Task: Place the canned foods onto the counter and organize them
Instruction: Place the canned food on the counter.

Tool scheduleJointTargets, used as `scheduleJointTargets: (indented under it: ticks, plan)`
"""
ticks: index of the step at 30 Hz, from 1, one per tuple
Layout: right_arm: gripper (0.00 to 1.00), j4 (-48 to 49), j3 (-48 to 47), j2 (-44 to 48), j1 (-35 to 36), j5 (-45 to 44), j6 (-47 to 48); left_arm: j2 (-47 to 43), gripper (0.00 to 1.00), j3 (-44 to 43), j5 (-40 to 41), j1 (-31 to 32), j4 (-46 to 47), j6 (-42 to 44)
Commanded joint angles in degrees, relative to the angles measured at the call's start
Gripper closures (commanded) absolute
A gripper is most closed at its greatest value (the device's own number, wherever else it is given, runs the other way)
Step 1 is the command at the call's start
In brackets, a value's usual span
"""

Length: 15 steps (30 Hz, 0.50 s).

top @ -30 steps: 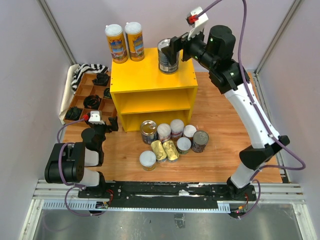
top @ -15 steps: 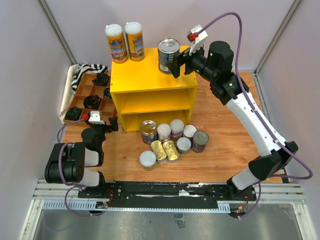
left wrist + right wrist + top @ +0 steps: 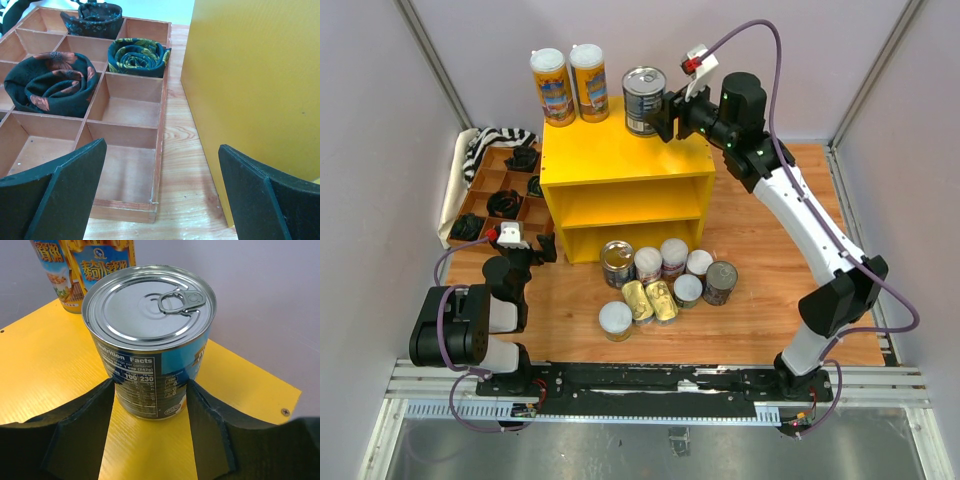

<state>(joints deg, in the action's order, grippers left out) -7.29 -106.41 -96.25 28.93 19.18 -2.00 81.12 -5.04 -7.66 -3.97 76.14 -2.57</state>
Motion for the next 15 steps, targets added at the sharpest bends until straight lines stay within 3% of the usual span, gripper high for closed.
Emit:
scheduleJointTargets:
  ticks: [1,15]
  plan:
    - [0.42,2.14,-3.53,-2.62,-1.42,3.05,-1.47,0.4,0.0,-0.66,-0.34,0.32,0.94,0.72]
    - [0.41,2.81,-9.59,-8.31,-1.42,3.77,-2.55,0.4,0.0,-0.6,-0.33,0.36,0.94,0.72]
